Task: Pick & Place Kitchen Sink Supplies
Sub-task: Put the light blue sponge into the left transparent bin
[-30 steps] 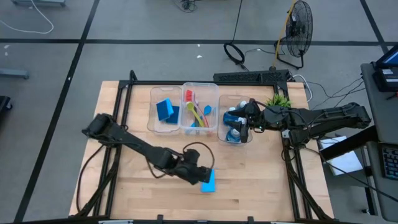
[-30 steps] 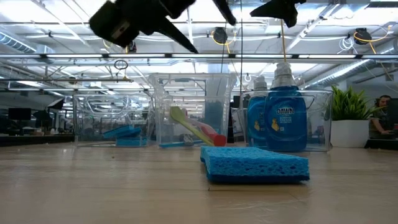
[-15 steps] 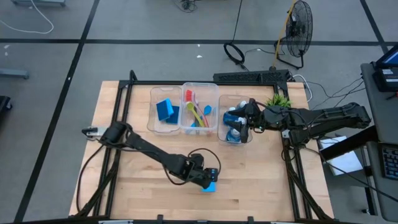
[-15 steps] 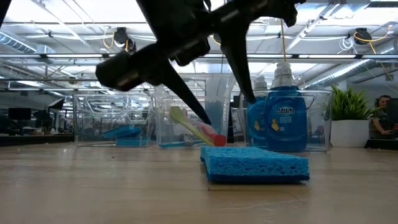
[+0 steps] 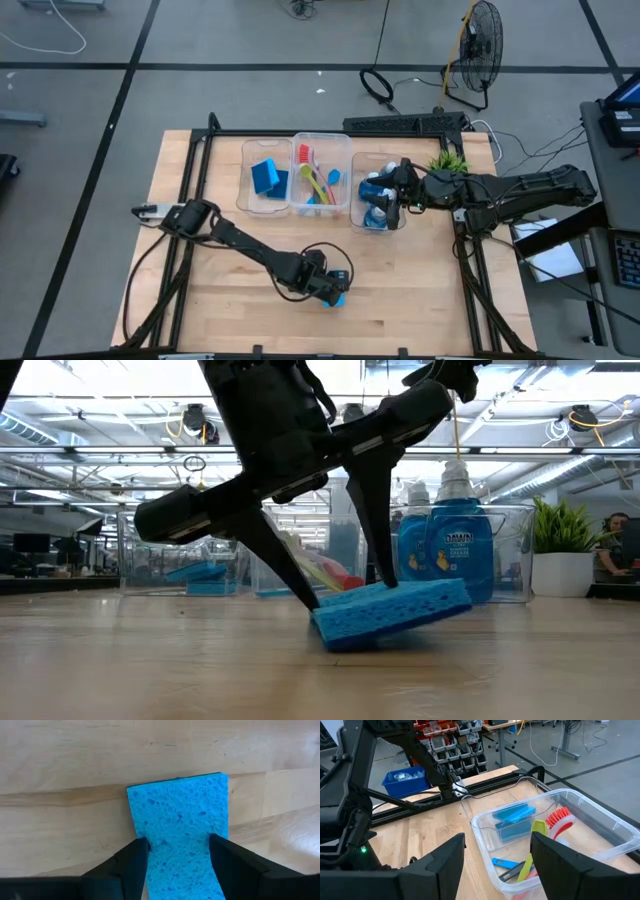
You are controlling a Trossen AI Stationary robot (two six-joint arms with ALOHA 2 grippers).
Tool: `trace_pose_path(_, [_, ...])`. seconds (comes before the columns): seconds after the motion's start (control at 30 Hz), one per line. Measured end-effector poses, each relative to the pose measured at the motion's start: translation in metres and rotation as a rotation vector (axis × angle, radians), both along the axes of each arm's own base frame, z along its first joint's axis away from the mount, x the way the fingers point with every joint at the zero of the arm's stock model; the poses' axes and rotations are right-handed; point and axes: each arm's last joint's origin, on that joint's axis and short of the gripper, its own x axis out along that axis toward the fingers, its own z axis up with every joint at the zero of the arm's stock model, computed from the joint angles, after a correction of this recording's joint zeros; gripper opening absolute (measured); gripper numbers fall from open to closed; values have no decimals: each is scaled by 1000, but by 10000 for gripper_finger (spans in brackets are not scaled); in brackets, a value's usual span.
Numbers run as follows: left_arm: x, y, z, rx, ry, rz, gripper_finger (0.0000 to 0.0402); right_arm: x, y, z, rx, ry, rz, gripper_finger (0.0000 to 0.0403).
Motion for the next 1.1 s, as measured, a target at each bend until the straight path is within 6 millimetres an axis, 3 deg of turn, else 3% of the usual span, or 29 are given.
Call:
trace_pose_path(0.2, [-3,2,-1,9,42,-49,211,0,0,0,0,0,0,212])
trace_pose_path(0.47, [-26,8,0,21,268,3,212,0,0,0,0,2,1,212])
trace_pose_path(0.67, [-26,9,4,20,265,8,212,0,0,0,0,2,0,212])
trace_pose_path(0.97, [-41,17,52,110,166,64,212,0,0,0,0,1,0,212])
trace_pose_path(1.1, [-43,17,51,101,193,59,212,0,0,0,1,0,0,212])
